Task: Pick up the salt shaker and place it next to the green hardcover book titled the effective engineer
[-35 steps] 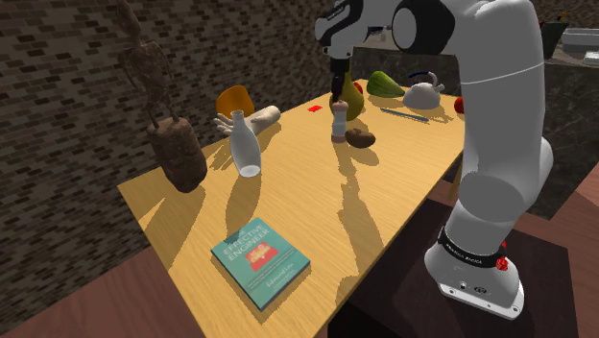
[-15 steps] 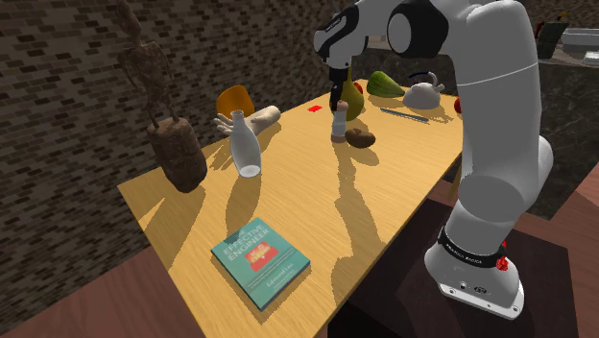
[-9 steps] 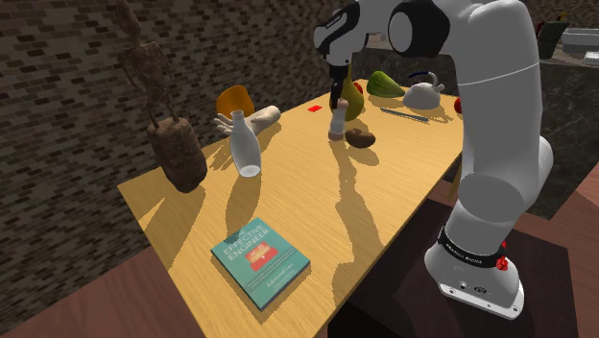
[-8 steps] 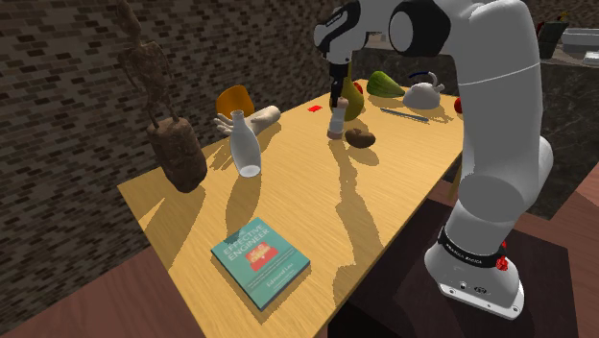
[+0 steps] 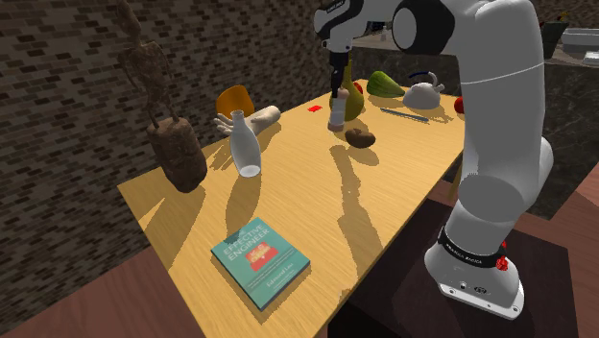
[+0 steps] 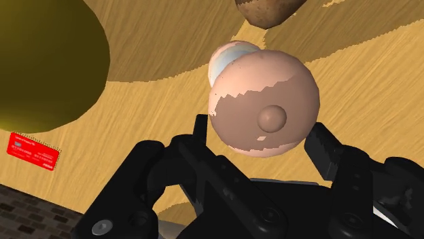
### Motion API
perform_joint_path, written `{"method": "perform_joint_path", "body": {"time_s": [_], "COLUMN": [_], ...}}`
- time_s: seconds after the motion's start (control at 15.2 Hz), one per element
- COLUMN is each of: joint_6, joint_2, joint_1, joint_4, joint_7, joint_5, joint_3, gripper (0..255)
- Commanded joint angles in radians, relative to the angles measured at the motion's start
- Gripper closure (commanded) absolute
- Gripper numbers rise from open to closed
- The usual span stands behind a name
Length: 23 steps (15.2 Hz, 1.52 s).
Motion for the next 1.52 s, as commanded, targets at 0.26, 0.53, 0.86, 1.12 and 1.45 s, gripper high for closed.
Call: {"method": "perform_joint_path", "body": {"time_s": [0.26,0.53,0.86,1.12,1.45], "joint_6": [-0.073,-0.061,-0.064,-0.078,-0.108], "joint_2": [-0.006,-0.111,-0.223,-0.296,-0.363], "joint_1": [-0.006,0.076,0.163,0.224,0.29], "joint_4": [0.068,-0.034,-0.123,-0.168,-0.194], "joint_7": [0.008,0.092,0.208,0.305,0.427], "joint_5": [-0.006,-0.053,-0.107,-0.142,-0.174], "joint_3": [-0.004,0.005,0.031,0.063,0.112], "gripper": [255,255,255,255,255]}}
